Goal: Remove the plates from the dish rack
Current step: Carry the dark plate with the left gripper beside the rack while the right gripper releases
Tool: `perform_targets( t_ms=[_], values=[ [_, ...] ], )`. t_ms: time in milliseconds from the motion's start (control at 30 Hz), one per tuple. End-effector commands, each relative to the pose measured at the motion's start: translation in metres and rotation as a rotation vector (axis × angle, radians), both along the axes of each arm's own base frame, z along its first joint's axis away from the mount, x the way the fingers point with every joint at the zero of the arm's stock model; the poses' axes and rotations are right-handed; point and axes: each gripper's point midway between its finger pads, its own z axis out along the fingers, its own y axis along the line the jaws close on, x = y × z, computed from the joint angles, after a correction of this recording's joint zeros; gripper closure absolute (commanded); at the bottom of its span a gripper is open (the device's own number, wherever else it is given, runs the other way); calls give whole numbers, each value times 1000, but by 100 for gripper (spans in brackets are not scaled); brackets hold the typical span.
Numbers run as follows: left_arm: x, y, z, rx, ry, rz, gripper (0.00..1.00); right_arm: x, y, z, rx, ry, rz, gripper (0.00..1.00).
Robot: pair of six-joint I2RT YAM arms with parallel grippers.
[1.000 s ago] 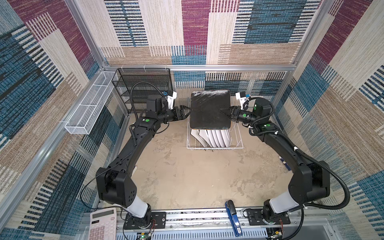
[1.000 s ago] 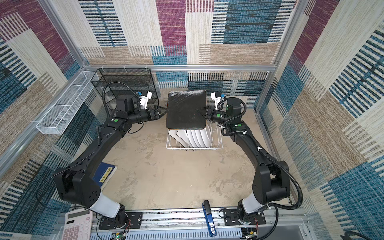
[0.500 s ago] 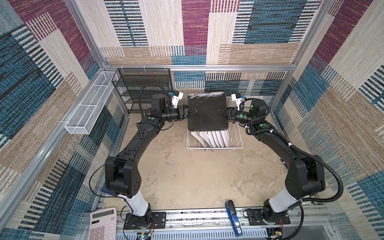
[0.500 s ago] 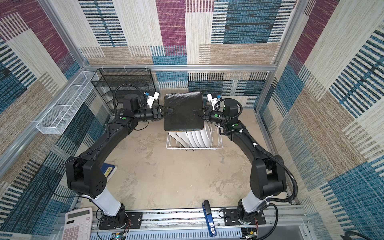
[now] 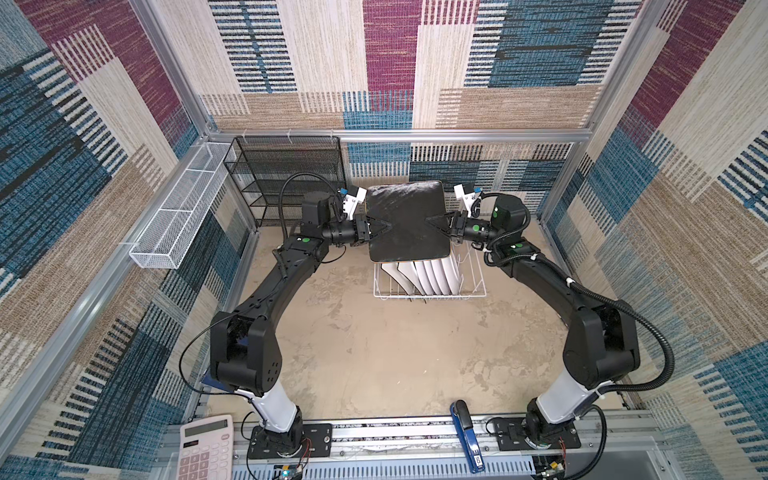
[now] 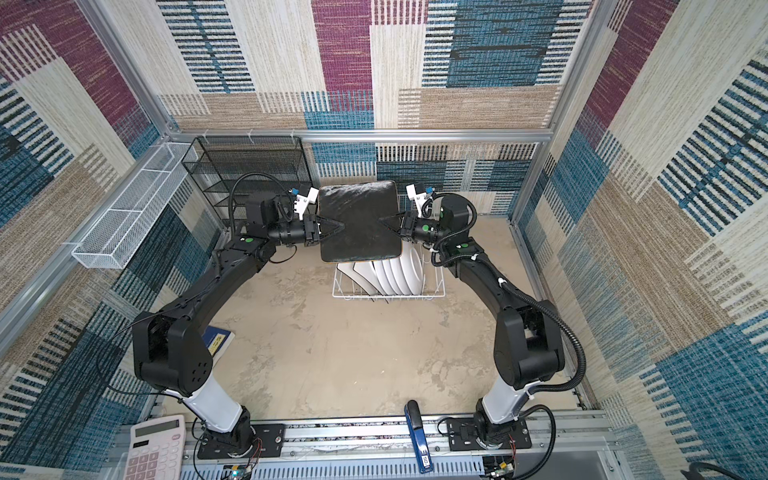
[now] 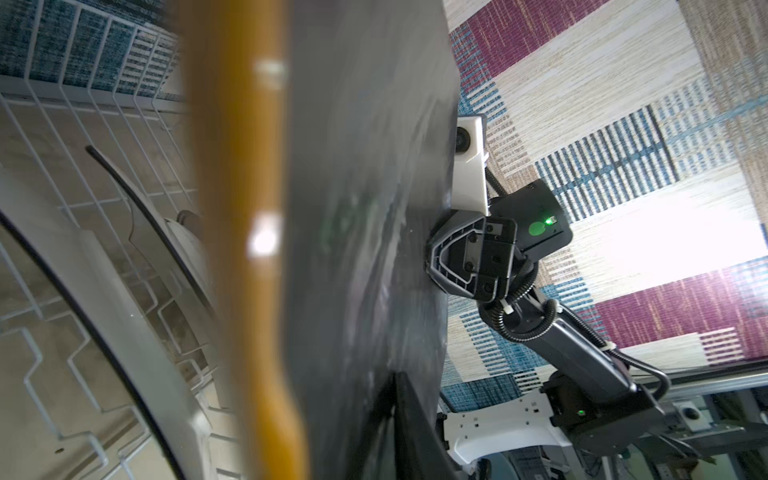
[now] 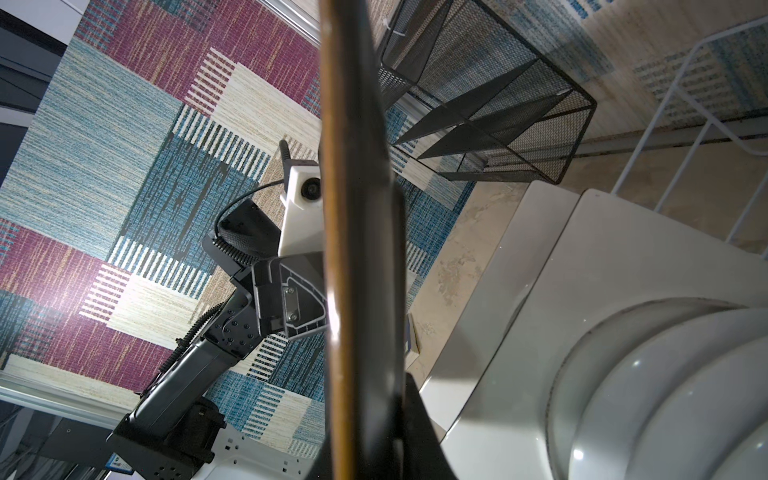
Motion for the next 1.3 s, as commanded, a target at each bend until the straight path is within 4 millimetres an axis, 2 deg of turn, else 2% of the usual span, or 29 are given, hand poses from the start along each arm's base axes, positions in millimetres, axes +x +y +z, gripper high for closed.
perform_targets(
  t_ms=[0, 133, 200, 400, 467, 600, 700, 833, 867, 1100, 1267],
  values=[
    [-3, -3, 12, -14, -72, -22, 88, -3, 5, 21, 32, -91, 10, 100],
    [-4, -3, 11, -15, -65, -21, 100, -2, 8, 17, 31, -81, 12, 99],
    [-4, -3, 10, -14, -62, -20, 100, -2, 9, 17, 30, -80, 15, 97],
    [-4, -2, 13, -25, -59, -10, 100, 3, 6, 17, 23, -79, -29, 80],
    [-6, 0, 19, -31, -70, -8, 100, 5, 2, 18, 13, -89, -66, 70],
    [-11, 7, 29, -29, -97, 10, 100, 9, -9, 24, -27, -114, -168, 32],
    [-14, 14, 36, -24, -110, 25, 100, 8, -17, 32, -60, -160, -227, 18],
    [-17, 25, 42, 11, -130, 64, 100, 5, -30, 44, -116, -241, -307, 9],
    [-18, 29, 44, 26, -131, 79, 100, 4, -33, 46, -136, -262, -329, 2],
    [-30, 52, 58, 164, -197, 175, 100, -2, -52, 49, -336, -401, -421, 1],
    [-35, 79, 63, 332, -214, 300, 100, -12, -59, 42, -456, -490, -477, 1]
  ],
)
